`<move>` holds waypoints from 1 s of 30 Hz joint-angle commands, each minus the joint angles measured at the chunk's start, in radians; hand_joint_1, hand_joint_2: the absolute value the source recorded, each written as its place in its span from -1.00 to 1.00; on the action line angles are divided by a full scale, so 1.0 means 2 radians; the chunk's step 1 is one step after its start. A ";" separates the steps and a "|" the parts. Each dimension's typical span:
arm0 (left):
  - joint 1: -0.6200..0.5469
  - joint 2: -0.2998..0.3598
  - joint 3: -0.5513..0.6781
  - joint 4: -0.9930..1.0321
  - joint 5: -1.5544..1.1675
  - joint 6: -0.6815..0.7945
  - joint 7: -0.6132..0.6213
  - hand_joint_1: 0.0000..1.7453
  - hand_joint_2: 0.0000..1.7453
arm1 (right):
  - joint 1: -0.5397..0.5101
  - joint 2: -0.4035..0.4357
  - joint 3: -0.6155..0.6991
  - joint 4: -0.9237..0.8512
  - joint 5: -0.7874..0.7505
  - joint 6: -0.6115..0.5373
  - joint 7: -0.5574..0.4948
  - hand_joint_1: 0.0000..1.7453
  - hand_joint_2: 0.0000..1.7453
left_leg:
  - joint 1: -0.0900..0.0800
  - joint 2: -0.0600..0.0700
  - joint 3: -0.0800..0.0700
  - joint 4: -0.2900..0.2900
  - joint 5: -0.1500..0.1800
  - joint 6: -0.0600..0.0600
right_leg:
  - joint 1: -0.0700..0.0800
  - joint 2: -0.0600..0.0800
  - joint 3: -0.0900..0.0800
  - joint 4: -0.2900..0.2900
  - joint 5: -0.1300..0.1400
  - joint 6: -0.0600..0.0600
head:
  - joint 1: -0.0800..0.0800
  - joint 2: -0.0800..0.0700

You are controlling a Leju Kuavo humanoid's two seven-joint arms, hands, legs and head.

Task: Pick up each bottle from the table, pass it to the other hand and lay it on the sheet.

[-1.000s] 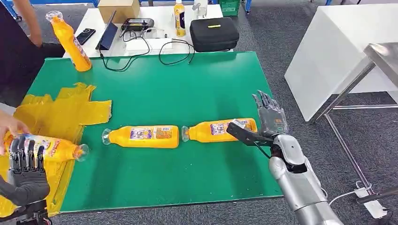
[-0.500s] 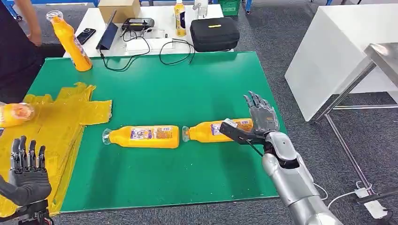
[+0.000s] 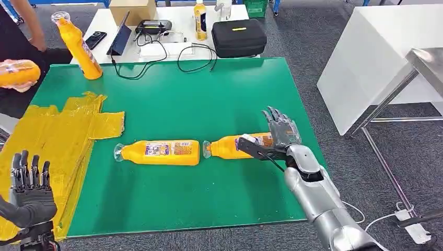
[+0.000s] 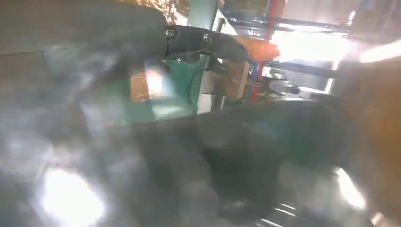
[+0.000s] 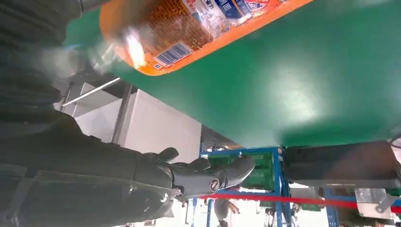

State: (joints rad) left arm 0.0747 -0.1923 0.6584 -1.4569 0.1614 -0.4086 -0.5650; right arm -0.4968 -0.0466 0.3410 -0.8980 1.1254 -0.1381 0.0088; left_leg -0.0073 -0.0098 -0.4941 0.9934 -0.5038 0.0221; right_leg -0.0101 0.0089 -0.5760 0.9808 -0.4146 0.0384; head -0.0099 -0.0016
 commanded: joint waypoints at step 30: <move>-0.039 0.026 -0.021 0.051 0.029 0.024 0.023 -1.00 -1.00 | -0.133 0.022 0.083 0.286 0.037 0.162 0.050 1.00 1.00 | 0.000 0.000 0.004 0.000 0.000 -0.001 | 0.000 0.000 0.004 -0.001 0.000 0.000 | 0.000 0.000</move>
State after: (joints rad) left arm 0.0300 -0.1614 0.6245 -1.4191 0.2224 -0.3647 -0.5245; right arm -0.7463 -0.0057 0.4799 -0.4139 1.2062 0.1858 0.1175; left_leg -0.0078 -0.0081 -0.4860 0.9934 -0.5034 0.0222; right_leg -0.0099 0.0107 -0.5693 0.9801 -0.4142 0.0387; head -0.0099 -0.0019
